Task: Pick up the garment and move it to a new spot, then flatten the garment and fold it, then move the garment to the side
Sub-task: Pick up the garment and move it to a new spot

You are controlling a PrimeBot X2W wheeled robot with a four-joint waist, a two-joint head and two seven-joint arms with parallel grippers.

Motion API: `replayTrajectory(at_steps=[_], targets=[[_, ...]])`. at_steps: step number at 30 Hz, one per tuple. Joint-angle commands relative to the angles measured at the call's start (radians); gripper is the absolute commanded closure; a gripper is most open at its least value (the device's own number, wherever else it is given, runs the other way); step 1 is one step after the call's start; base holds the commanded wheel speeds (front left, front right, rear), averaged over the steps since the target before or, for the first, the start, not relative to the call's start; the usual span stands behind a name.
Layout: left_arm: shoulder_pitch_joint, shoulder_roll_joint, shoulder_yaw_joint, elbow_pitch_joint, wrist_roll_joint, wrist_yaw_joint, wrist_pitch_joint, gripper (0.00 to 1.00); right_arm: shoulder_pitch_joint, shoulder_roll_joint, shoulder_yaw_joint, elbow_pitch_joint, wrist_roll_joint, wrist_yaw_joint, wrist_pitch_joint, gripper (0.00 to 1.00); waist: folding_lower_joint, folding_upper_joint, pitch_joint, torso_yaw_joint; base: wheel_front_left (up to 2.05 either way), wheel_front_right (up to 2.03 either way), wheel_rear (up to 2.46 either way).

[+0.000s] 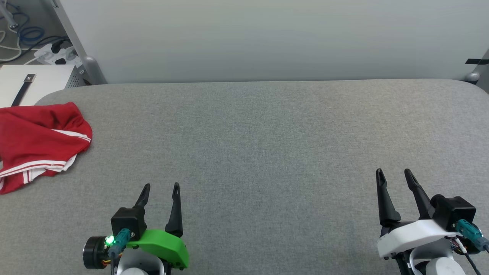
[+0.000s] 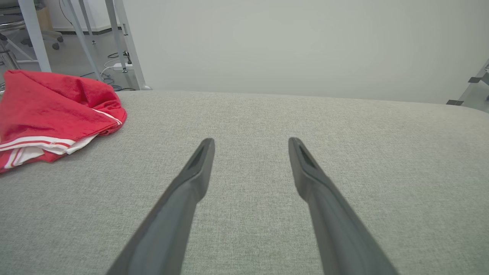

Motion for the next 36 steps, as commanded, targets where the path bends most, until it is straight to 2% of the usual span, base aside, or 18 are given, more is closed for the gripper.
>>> replayTrajectory(at_steps=[1,18,27,36], targets=[[-0.020,-0.004,-0.004,0.008,-0.007,-0.005,-0.010,0.00,-0.017,0.002,-0.001,0.006,0.001,-0.001,-0.014,0.00,-0.0001,0.0000,0.000,0.000,0.00,0.00,0.00],[-0.027,-0.005,-0.014,-0.009,-0.023,0.001,-0.045,0.00,-0.019,0.002,0.007,0.027,0.007,-0.001,-0.049,0.00,-0.0001,0.0000,0.004,0.031,0.00,0.00,0.00],[-0.019,-0.005,-0.017,-0.048,-0.012,-0.005,-0.064,0.00,-0.014,0.002,0.043,0.023,0.021,-0.001,-0.067,0.00,-0.0001,0.0000,0.003,0.119,0.00,0.00,0.00],[-0.010,-0.005,-0.014,-0.017,-0.011,-0.007,-0.077,0.00,-0.010,0.002,0.074,0.018,0.039,-0.001,-0.080,0.00,-0.0001,0.0000,-0.004,0.250,0.00,0.00,0.00]])
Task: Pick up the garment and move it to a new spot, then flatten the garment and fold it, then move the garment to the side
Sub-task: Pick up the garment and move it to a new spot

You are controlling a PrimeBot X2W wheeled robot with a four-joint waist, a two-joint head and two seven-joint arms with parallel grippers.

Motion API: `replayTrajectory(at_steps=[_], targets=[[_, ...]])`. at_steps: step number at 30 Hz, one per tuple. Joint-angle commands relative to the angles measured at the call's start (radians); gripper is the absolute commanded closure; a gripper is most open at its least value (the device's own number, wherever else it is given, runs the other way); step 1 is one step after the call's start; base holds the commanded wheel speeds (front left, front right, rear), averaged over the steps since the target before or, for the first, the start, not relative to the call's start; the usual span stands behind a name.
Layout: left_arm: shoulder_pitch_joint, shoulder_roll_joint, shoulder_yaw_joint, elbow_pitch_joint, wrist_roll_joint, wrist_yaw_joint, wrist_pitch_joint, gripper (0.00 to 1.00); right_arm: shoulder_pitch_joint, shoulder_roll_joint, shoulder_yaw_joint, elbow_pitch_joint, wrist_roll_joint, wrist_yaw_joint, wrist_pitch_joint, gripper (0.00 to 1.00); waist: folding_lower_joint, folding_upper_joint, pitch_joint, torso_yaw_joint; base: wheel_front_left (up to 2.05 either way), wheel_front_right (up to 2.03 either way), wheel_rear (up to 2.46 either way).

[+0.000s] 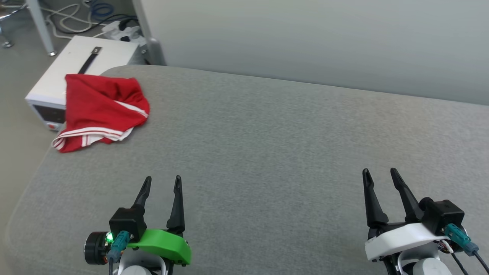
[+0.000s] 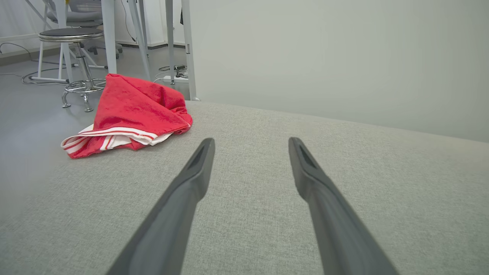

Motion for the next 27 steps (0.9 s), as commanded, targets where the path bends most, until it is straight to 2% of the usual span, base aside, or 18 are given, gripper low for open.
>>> replayTrajectory(at_steps=[1,8,14,27], targets=[[-0.007,-0.004,0.003,0.001,0.006,0.001,-0.006,0.00,-0.007,0.001,0.007,-0.003,0.005,-0.001,-0.009,0.00,0.0000,-0.0001,-0.005,0.068,0.00,0.00,0.00],[-0.006,-0.004,0.006,-0.006,0.013,0.001,-0.006,0.00,-0.007,0.001,0.026,-0.007,0.001,-0.001,-0.009,0.00,0.0000,-0.0001,-0.002,0.160,0.00,0.00,0.00],[-0.002,-0.004,0.011,-0.019,0.012,0.007,-0.006,0.00,-0.013,0.001,0.040,-0.005,0.002,-0.001,-0.009,0.00,0.0000,-0.0001,0.004,0.210,0.00,0.00,0.00],[-0.001,-0.004,0.012,-0.023,0.005,0.015,-0.006,0.00,-0.018,0.001,0.048,-0.004,-0.001,-0.001,-0.009,0.00,0.0000,-0.0001,0.008,0.242,0.00,0.00,0.00]])
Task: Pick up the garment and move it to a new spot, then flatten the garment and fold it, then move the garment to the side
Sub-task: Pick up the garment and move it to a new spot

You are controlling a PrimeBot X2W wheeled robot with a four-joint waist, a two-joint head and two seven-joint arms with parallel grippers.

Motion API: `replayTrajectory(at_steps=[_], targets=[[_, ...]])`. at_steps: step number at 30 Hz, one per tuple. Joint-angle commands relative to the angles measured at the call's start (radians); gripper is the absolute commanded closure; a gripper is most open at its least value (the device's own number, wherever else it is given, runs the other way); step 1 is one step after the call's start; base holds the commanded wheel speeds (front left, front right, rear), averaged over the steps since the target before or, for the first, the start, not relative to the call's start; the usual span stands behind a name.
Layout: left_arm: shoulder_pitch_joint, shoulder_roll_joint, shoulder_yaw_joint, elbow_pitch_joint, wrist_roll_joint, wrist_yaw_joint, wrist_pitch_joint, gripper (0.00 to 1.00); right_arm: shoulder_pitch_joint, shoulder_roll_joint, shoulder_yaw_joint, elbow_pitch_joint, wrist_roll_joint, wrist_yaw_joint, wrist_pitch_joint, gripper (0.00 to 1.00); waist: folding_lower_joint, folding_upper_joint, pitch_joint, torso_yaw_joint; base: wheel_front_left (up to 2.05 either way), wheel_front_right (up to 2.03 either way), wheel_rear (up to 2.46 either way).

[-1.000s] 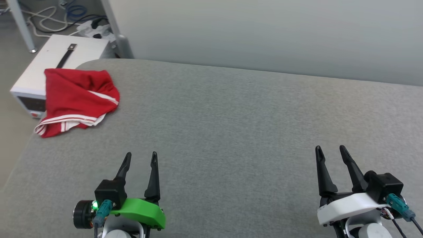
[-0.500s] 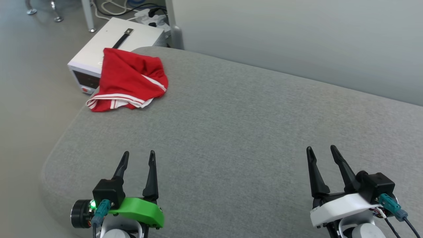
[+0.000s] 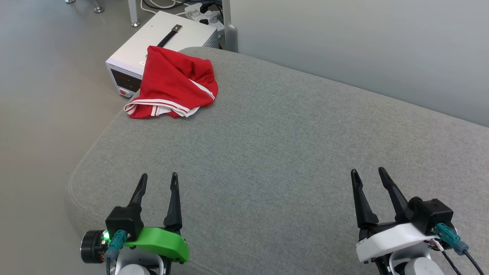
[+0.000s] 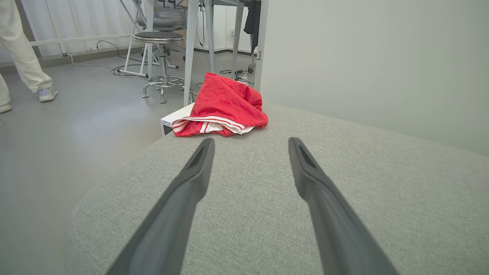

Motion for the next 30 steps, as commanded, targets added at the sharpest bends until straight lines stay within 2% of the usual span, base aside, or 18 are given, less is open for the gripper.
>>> replayTrajectory(at_steps=[1,12,16,20,23,30], targets=[[-0.001,-0.005,0.000,-0.001,-0.002,0.006,-0.006,0.00,-0.015,-0.001,0.002,0.000,-0.002,-0.001,-0.009,0.00,0.0000,0.0000,-0.001,-0.001,0.00,0.00,0.00],[-0.015,-0.005,0.023,0.034,-0.047,0.003,-0.006,0.00,-0.028,-0.001,0.000,-0.008,-0.018,-0.001,-0.009,0.00,0.0000,0.0000,0.036,-0.032,0.00,0.00,0.00],[-0.071,-0.003,0.049,0.078,-0.070,-0.030,-0.006,0.00,-0.049,-0.001,0.008,-0.024,-0.045,-0.001,-0.009,0.00,0.0000,0.0000,0.093,-0.061,0.00,0.00,0.00],[-0.180,0.030,0.075,0.156,-0.094,-0.057,-0.001,0.00,-0.080,-0.004,0.003,-0.055,-0.118,-0.001,-0.009,0.00,0.0000,0.0000,0.171,-0.101,0.00,0.00,0.00],[-0.284,0.069,0.097,0.201,-0.127,-0.070,0.065,0.00,-0.103,-0.011,0.007,-0.085,-0.141,-0.001,-0.009,0.00,0.0000,0.0000,0.228,-0.132,0.00,0.00,0.00],[-0.547,0.200,0.151,0.291,-0.269,-0.103,0.358,0.00,-0.148,-0.043,0.020,-0.187,-0.159,-0.001,0.028,0.00,0.0000,0.0000,0.368,-0.213,0.00,0.00,0.00]])
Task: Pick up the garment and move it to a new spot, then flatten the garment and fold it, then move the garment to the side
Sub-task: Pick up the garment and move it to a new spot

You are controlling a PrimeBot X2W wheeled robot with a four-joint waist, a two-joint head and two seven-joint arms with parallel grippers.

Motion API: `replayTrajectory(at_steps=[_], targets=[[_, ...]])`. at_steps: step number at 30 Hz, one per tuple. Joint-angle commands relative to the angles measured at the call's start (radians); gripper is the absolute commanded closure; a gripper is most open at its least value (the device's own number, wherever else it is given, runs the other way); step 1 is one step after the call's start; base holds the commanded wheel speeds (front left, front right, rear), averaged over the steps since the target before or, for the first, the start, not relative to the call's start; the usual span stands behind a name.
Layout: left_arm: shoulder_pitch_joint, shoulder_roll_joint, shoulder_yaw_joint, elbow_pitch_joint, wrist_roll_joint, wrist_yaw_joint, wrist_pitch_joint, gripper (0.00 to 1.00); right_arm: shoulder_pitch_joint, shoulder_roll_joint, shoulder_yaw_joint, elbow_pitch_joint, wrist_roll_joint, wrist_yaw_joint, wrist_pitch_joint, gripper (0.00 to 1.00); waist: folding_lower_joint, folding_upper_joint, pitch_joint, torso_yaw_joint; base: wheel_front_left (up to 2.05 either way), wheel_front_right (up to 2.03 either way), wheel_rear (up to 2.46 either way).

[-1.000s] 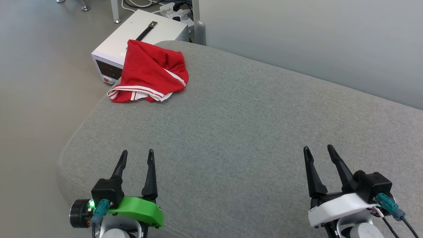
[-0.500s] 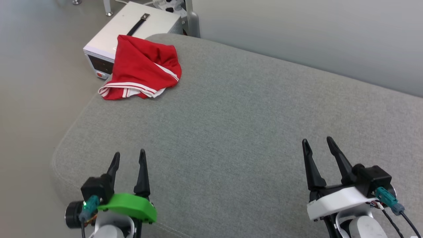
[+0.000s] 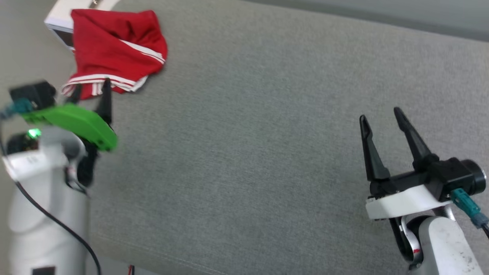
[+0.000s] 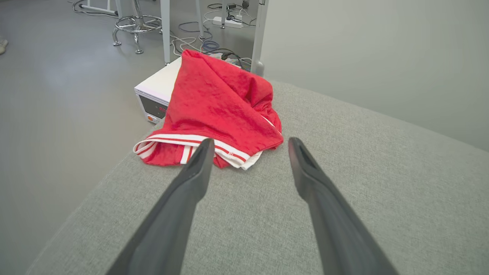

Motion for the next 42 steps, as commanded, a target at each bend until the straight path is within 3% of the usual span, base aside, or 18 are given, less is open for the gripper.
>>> replayTrajectory(at_steps=[1,7,13,18,25,27,34,42], targets=[[-0.046,0.024,0.004,0.014,-0.021,-0.006,0.046,0.00,-0.018,-0.006,0.002,-0.021,-0.008,-0.001,0.008,0.00,-0.0001,0.0000,0.123,-0.093,0.00,0.00,0.00],[-0.235,0.136,0.009,0.093,-0.114,-0.013,0.339,0.00,-0.050,-0.017,0.003,-0.089,-0.009,-0.001,0.032,0.00,-0.0001,0.0000,0.229,-0.143,0.00,0.00,0.00],[-0.360,0.209,0.035,0.176,-0.184,-0.010,0.546,0.00,-0.076,-0.021,0.013,-0.112,-0.015,-0.001,0.033,0.00,-0.0001,0.0000,0.309,-0.182,0.00,0.00,0.00],[-0.421,0.241,0.050,0.269,-0.209,0.006,0.614,0.00,-0.093,-0.028,0.014,-0.108,-0.024,-0.001,0.025,0.00,-0.0001,0.0000,0.354,-0.203,0.00,0.00,0.00],[-0.457,0.248,0.065,0.402,-0.233,0.016,0.622,0.00,-0.105,-0.031,0.013,-0.113,-0.026,-0.001,0.019,0.00,-0.0001,0.0000,0.383,-0.219,0.00,0.00,0.00],[-0.459,0.242,0.062,0.435,-0.248,0.008,0.644,1.00,-0.102,-0.032,0.008,-0.116,-0.028,-0.001,0.020,0.00,-0.0001,0.0000,0.383,-0.219,0.00,0.00,0.00],[-0.460,0.249,0.044,0.474,-0.257,-0.011,0.572,1.00,-0.096,-0.035,0.001,-0.108,-0.033,-0.001,0.024,0.00,-0.0001,0.0000,0.345,-0.206,0.00,0.00,0.00],[-0.464,0.246,0.003,0.468,-0.261,-0.018,0.427,1.00,-0.071,-0.024,0.003,-0.050,-0.023,-0.001,0.011,0.00,-0.0001,0.0000,0.215,-0.191,0.00,0.00,0.00]])
